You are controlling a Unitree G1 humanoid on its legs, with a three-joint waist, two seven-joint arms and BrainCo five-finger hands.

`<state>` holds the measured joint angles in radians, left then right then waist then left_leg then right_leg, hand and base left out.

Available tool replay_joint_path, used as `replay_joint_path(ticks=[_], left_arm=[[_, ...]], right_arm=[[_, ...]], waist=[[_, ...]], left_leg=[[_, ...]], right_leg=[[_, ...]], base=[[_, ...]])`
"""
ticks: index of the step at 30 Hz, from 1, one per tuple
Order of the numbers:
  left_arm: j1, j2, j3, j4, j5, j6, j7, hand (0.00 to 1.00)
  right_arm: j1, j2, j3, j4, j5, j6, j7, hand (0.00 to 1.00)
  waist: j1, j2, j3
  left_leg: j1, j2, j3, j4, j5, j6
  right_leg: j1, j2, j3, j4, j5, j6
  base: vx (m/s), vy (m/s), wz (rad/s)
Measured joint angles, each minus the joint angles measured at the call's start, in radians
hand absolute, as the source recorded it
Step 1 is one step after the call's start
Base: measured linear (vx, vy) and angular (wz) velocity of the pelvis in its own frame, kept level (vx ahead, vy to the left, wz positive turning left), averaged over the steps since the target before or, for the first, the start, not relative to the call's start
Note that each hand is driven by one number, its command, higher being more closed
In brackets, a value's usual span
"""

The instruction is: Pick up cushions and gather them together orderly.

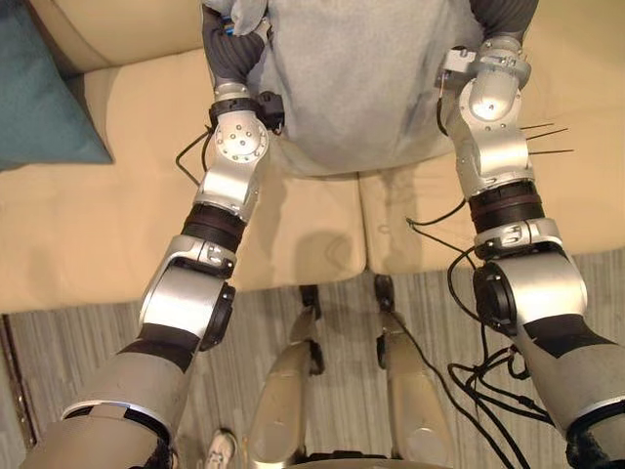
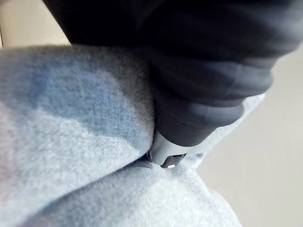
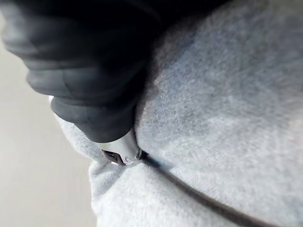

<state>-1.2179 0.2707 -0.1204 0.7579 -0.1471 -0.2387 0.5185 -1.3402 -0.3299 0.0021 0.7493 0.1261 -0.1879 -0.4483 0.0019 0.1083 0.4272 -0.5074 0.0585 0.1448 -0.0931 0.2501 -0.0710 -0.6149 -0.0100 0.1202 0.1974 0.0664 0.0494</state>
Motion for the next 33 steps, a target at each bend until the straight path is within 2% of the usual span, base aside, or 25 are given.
replay_joint_path(ticks=[3, 5, 11, 15, 18, 21, 23, 27, 30, 31, 33], left_arm=[[-0.01, 0.009, 0.018, 0.004, 0.0, 0.0, -0.01, 0.0], [-0.01, 0.027, 0.027, 0.007, 0.0, 0.001, -0.017, 0.0], [-0.011, 0.143, 0.073, 0.015, -0.002, 0.012, -0.054, 0.0], [-0.009, 0.201, 0.153, 0.015, -0.042, 0.018, -0.07, 0.0], [0.023, 0.244, 0.206, 0.012, -0.089, 0.017, -0.085, 0.0], [0.095, 0.254, 0.252, -0.038, -0.141, 0.012, -0.105, 0.0], [0.151, 0.254, 0.253, -0.087, -0.158, 0.002, -0.111, 0.0], [0.446, 0.19, 0.24, -0.271, -0.165, -0.016, -0.15, 0.0], [0.723, 0.064, 0.197, -0.369, -0.162, -0.031, -0.191, 0.0], [0.859, -0.005, 0.163, -0.388, -0.15, -0.03, -0.219, 0.0], [1.004, -0.078, 0.121, -0.389, -0.13, -0.025, -0.256, 0.0]], right_arm=[[-0.013, -0.032, 0.004, 0.001, 0.02, 0.0, 0.012, 0.0], [-0.014, -0.042, 0.006, -0.002, 0.03, 0.0, 0.014, 0.0], [-0.007, -0.123, 0.007, -0.079, 0.085, 0.0, 0.038, 0.0], [-0.002, -0.21, 0.004, -0.23, 0.162, -0.01, 0.045, 0.0], [0.016, -0.245, 0.004, -0.295, 0.209, -0.044, 0.065, 0.0], [0.097, -0.271, 0.005, -0.341, 0.242, -0.05, 0.095, 0.0], [0.163, -0.291, 0.004, -0.375, 0.262, -0.052, 0.111, 0.0], [0.464, -0.277, -0.009, -0.468, 0.264, -0.053, 0.164, 0.0], [0.752, -0.175, -0.073, -0.538, 0.252, -0.048, 0.203, 0.0], [0.882, -0.113, -0.091, -0.544, 0.219, -0.046, 0.22, 0.0], [1.034, -0.045, -0.106, -0.543, 0.182, -0.041, 0.241, 0.0]], waist=[[0.016, 0.0, 0.0], [0.014, 0.0, 0.0], [0.011, 0.0, 0.0], [0.013, 0.0, 0.0], [0.013, -0.001, 0.0], [0.013, -0.002, -0.003], [0.012, -0.002, -0.003], [0.013, -0.005, -0.005], [0.015, -0.007, -0.008], [0.014, -0.014, -0.024], [0.014, -0.021, -0.052]], left_leg=[[-0.01, 0.007, -0.006, 0.0, 0.0, 0.0], [-0.014, 0.009, -0.007, 0.0, 0.0, -0.001], [-0.021, 0.018, 0.009, -0.001, 0.0, -0.001], [-0.012, 0.019, 0.01, 0.0, 0.006, -0.002], [0.013, 0.019, 0.036, -0.001, -0.006, -0.003], [0.036, 0.035, 0.113, 0.001, -0.024, 0.007], [0.036, 0.034, 0.119, 0.004, -0.023, 0.007], [0.081, 0.029, 0.123, 0.007, -0.024, 0.023], [0.129, 0.029, 0.116, 0.008, -0.034, 0.034], [0.147, 0.028, 0.116, 0.007, -0.038, 0.039], [0.164, 0.028, 0.114, 0.003, -0.045, 0.038]], right_leg=[[-0.032, 0.004, -0.003, 0.048, -0.022, -0.008], [-0.049, 0.005, -0.009, 0.08, -0.037, -0.013], [-0.076, 0.006, -0.013, 0.122, -0.051, -0.019], [-0.072, 0.005, -0.021, 0.136, -0.054, -0.024], [-0.052, 0.0, -0.024, 0.152, -0.069, -0.025], [-0.03, -0.004, -0.029, 0.151, -0.07, -0.024], [-0.026, -0.008, -0.031, 0.151, -0.07, -0.023], [0.023, -0.012, -0.029, 0.15, -0.089, -0.013], [0.075, -0.012, -0.035, 0.149, -0.116, -0.014], [0.093, -0.012, -0.034, 0.149, -0.126, -0.016], [0.109, -0.011, -0.035, 0.149, -0.141, -0.014]], base=[[-0.02, -0.07, 0.02], [-0.01, -0.088, 0.07], [0.01, -0.065, 0.0], [0.02, -0.05, 0.04], [0.0, -0.054, 0.03], [-0.03, -0.041, 0.04], [-0.01, -0.027, 0.06], [0.03, -0.038, 0.03], [0.08, -0.065, 0.08], [0.09, -0.054, 0.01], [0.09, -0.044, 0.0]])
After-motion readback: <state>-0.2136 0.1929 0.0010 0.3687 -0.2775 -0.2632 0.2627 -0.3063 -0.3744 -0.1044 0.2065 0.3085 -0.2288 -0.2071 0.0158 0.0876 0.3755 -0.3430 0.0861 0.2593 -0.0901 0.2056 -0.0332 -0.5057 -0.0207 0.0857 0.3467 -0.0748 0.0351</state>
